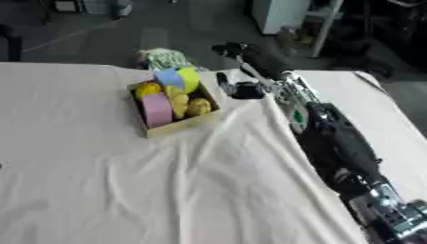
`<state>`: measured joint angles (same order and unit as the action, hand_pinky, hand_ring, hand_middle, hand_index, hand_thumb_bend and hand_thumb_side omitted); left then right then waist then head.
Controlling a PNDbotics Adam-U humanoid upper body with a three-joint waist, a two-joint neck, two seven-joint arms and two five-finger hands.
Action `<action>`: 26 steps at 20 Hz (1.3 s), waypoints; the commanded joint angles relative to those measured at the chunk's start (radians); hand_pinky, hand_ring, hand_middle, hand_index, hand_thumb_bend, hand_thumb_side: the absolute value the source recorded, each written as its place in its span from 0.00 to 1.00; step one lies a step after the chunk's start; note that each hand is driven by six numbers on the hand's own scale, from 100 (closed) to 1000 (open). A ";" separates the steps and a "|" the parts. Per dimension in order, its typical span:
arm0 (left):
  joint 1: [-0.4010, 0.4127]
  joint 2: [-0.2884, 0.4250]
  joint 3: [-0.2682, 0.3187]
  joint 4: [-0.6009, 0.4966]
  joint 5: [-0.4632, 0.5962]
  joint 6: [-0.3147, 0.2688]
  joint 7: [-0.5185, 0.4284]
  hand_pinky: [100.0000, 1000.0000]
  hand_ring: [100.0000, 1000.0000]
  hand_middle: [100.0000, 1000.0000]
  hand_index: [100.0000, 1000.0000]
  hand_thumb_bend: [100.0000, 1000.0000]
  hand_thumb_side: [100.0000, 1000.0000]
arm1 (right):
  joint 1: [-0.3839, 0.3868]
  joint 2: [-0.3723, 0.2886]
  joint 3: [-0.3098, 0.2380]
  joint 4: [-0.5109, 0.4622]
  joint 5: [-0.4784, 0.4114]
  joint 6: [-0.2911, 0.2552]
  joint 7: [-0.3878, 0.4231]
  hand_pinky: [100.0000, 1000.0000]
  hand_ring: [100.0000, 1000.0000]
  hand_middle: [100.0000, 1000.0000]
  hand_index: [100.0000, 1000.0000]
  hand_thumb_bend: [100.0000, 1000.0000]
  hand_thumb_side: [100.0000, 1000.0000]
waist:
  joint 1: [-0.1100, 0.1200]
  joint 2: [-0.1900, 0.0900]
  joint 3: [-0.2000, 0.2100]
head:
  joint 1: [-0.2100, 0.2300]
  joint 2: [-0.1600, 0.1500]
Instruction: Pick up objects on the table and place them in the box.
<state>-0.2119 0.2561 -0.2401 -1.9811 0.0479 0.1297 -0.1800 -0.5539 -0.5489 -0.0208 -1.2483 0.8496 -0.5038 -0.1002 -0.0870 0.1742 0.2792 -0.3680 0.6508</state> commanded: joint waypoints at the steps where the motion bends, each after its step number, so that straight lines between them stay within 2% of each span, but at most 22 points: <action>1: -0.009 0.017 0.011 -0.019 -0.003 -0.004 0.005 0.81 0.72 0.61 0.82 0.00 0.71 | 0.039 0.045 -0.010 -0.095 -0.053 -0.005 -0.050 0.68 0.69 0.69 0.88 0.00 0.39 | 0.005 -0.013 -0.007 | 0.020 0.004; 8: 0.001 0.021 0.016 -0.019 -0.007 -0.008 0.007 0.81 0.72 0.61 0.82 0.00 0.71 | 0.224 0.225 0.068 -0.280 -0.167 0.027 -0.162 0.67 0.68 0.68 0.87 0.00 0.41 | 0.003 -0.019 -0.028 | 0.065 0.042; 11: 0.005 0.021 0.012 -0.019 -0.006 -0.008 0.004 0.81 0.72 0.62 0.82 0.00 0.71 | 0.304 0.239 0.095 -0.360 -0.216 0.045 -0.172 0.67 0.68 0.68 0.87 0.00 0.40 | 0.002 -0.025 -0.025 | 0.067 0.054; 13: 0.014 0.018 0.008 -0.019 -0.012 -0.009 -0.006 0.81 0.72 0.62 0.82 0.00 0.72 | 0.351 0.264 0.096 -0.402 -0.246 0.064 -0.156 0.66 0.67 0.68 0.87 0.00 0.40 | -0.001 -0.024 -0.048 | 0.104 0.102; 15: 0.029 0.017 0.008 -0.019 -0.025 -0.008 -0.014 0.81 0.73 0.63 0.82 0.00 0.73 | 0.398 0.306 0.110 -0.439 -0.275 0.091 -0.130 0.66 0.66 0.67 0.88 0.00 0.39 | -0.002 -0.029 -0.069 | 0.136 0.115; 20: 0.050 0.021 0.000 -0.019 -0.040 -0.014 -0.032 0.81 0.74 0.65 0.82 0.00 0.72 | 0.520 0.416 0.135 -0.526 -0.350 0.133 -0.056 0.66 0.65 0.67 0.88 0.00 0.37 | -0.006 -0.049 -0.086 | 0.178 0.119; 24: 0.062 0.020 -0.003 -0.019 -0.048 -0.019 -0.043 0.81 0.74 0.65 0.82 0.00 0.72 | 0.610 0.430 0.136 -0.613 -0.409 0.147 0.003 0.65 0.65 0.66 0.88 0.00 0.37 | -0.003 -0.057 -0.090 | 0.196 0.119; 26: 0.065 0.021 -0.005 -0.019 -0.052 -0.021 -0.047 0.81 0.74 0.65 0.82 0.00 0.72 | 0.626 0.429 0.129 -0.646 -0.439 0.166 0.033 0.65 0.64 0.66 0.88 0.00 0.37 | -0.003 -0.057 -0.094 | 0.201 0.119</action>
